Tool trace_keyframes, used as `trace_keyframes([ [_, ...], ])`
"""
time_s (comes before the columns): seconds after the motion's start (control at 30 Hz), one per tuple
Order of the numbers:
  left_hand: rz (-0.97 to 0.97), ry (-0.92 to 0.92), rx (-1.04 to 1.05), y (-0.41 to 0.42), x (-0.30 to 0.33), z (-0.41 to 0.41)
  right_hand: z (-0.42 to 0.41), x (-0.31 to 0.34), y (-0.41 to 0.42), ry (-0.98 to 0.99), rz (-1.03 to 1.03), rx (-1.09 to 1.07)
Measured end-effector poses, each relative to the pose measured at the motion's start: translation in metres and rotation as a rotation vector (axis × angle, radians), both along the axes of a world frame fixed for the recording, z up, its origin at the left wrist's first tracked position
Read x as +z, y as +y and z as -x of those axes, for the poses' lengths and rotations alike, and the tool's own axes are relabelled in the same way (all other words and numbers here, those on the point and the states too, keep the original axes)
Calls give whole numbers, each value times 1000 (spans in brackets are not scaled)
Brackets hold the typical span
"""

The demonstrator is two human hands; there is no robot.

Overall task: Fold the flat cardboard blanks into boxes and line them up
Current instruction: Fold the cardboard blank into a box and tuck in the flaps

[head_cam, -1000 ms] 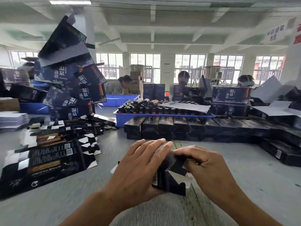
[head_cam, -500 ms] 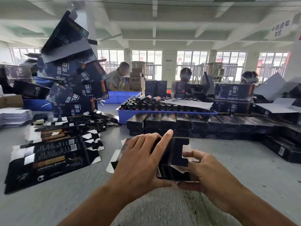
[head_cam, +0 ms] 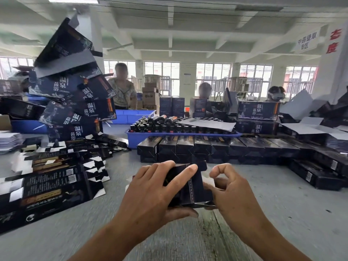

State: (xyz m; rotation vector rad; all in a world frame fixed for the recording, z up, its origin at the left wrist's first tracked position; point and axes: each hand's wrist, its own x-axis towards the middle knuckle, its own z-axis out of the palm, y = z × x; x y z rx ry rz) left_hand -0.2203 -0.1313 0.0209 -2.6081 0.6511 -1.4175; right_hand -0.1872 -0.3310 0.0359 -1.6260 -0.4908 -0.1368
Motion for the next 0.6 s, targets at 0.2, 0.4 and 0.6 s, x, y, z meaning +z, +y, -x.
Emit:
trace_keyframes([
  [0.2, -30, -10, -13, 0, 2, 1, 5, 2, -3, -197, 74, -16],
  [0.4, -1, 59, 19, -1, 6, 8, 9, 1, -2, -254, 102, -17],
  [0.6, 89, 146, -22, -3, 7, 13, 13, 2, -2, -340, 163, -37],
])
